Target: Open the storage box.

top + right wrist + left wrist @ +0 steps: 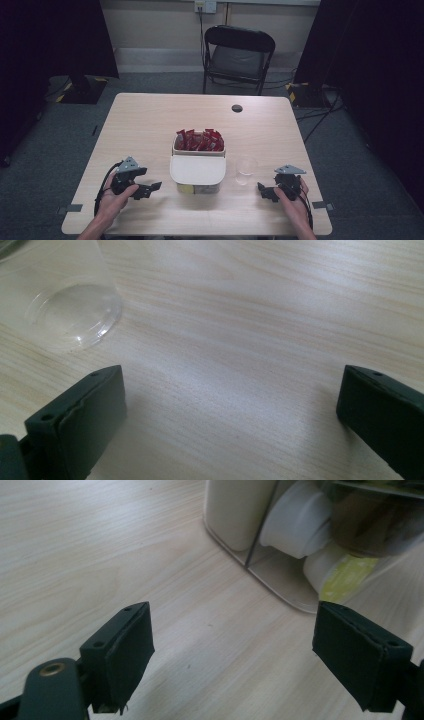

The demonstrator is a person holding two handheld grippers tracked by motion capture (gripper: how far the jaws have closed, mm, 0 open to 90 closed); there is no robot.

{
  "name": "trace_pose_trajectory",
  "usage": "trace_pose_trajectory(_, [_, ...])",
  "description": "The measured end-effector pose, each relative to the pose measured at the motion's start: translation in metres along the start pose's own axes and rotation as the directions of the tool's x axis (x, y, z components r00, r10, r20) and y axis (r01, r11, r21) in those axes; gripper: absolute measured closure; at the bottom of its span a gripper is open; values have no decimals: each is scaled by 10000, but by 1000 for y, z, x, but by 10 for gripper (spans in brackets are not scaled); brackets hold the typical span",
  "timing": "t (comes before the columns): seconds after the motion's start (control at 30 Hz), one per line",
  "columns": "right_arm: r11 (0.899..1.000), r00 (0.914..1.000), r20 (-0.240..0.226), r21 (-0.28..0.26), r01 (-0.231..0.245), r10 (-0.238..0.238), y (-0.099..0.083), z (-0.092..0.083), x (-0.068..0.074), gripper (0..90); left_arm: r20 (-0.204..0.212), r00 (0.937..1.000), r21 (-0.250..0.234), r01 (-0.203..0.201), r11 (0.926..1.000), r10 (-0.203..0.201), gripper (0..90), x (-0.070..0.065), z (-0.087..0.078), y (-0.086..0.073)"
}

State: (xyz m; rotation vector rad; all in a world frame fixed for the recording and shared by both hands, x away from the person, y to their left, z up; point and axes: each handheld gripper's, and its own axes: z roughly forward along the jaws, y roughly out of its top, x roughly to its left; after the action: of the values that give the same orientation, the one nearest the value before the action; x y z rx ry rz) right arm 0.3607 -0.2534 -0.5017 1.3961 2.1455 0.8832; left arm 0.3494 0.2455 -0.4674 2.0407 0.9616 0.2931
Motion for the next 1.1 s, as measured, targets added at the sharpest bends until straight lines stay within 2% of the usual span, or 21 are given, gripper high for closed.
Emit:
trace_pose_trajectory(0.07, [10000, 10000, 0, -2, 2, -2, 0, 0, 0, 0, 107, 9999, -103, 5, 9999, -4, 162, -5, 0, 2])
trace_pose_trajectory(0.13, [10000, 10000, 0, -1, -1, 1, 0, 0, 0, 0, 209, 9993, -155, -291, 9995, 294, 162, -12, 2, 5])
trace_pose_trajectory(0.23, [10000, 10000, -1, -1, 1, -1, 0, 0, 0, 0, 248, 9987, -119, -435, 9990, 438, 163, -16, 5, 6])
trace_pose_trajectory(0.43, [10000, 10000, -6, -3, 8, -8, 0, 0, 0, 0, 492, 9978, -267, -426, 9987, 439, 162, -24, 10, 14])
trace_pose_trajectory(0.57, [10000, 10000, -7, -2, 7, -7, 0, 0, 0, 0, 537, 9958, -267, -723, 9970, 737, 162, -32, 14, 19])
trace_pose_trajectory(0.6, [10000, 10000, -19, 3, 9, -9, 0, 0, 0, 0, 576, 9941, -289, -900, 9955, 915, 162, -34, 14, 21])
trace_pose_trajectory(0.73, [10000, 10000, -6, -2, 10, -10, 0, 0, 0, 0, 585, 9937, -430, -935, 9947, 959, 162, -37, 14, 25])
trace_pose_trajectory(0.8, [10000, 10000, -15, 4, 11, -11, 0, 0, 0, 0, 652, 9948, -525, -753, 9958, 786, 162, -38, 14, 26])
trace_pose_trajectory(0.9, [10000, 10000, -5, -1, 8, -8, 0, 0, 0, 0, 703, 9937, -537, -841, 9950, 878, 157, -37, 14, 28])
trace_pose_trajectory(0.93, [10000, 10000, -16, 4, 10, -10, 0, 0, 0, 0, 756, 9941, -571, -742, 9956, 784, 157, -38, 14, 28])
trace_pose_trajectory(0.97, [10000, 10000, -6, 0, 9, -9, 0, 0, 0, 0, 717, 9934, -566, -856, 9947, 895, 158, -39, 13, 29])
trace_pose_trajectory(1.03, [10000, 10000, -15, 2, 11, -11, 0, 0, 0, 0, 1043, 9925, -712, -567, 9958, 640, 160, -40, 11, 31])
trace_pose_trajectory(1.07, [10000, 10000, -7, 1, 9, -9, 0, 0, 0, 0, 1079, 9920, -752, -574, 9955, 654, 160, -40, 10, 32])
trace_pose_trajectory(1.1, [10000, 10000, -4, -1, 10, -10, 0, 0, 0, 0, 944, 9921, -745, -756, 9943, 825, 159, -41, 10, 33])
